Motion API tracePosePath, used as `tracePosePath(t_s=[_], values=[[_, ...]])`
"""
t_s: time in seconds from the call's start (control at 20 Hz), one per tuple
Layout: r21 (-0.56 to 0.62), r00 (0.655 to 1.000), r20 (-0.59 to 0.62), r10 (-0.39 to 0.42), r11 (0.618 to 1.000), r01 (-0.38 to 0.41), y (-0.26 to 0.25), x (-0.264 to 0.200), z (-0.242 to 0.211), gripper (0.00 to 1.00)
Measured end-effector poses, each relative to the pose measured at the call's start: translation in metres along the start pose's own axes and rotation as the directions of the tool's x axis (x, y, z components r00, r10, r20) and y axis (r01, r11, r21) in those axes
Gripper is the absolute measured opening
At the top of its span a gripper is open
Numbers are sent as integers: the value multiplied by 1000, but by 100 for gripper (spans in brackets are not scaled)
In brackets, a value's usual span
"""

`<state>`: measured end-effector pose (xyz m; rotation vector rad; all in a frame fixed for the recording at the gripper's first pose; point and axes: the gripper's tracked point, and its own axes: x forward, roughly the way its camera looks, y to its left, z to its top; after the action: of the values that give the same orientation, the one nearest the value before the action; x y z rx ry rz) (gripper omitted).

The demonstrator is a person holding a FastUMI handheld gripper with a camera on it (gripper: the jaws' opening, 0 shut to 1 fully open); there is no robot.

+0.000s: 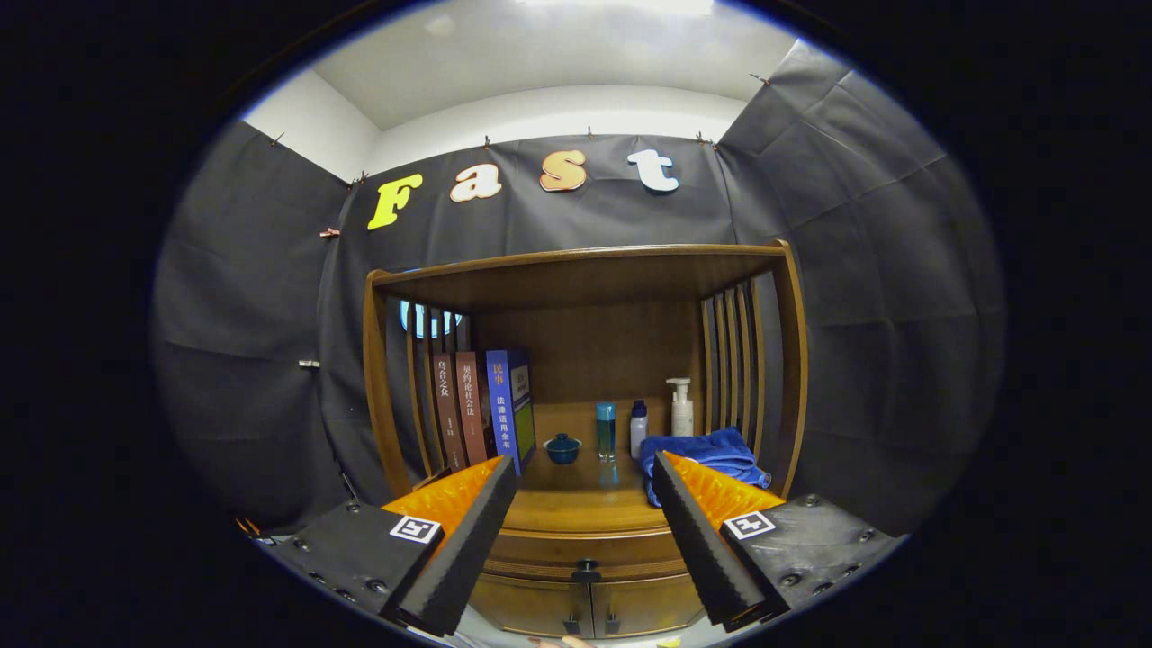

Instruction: Pull open the drawer, take out the items inside it, and place them on the countertop above the cabinet.

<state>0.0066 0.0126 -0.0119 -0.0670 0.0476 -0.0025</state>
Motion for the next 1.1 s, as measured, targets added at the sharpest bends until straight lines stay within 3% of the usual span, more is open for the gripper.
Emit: tracePosePath(t_s=[0.7, 1.1], values=[[-1, 999, -36, -1, 1000, 1, 0, 1, -8, 98], [27, 995, -98, 23, 999, -20, 4, 10, -37, 99]])
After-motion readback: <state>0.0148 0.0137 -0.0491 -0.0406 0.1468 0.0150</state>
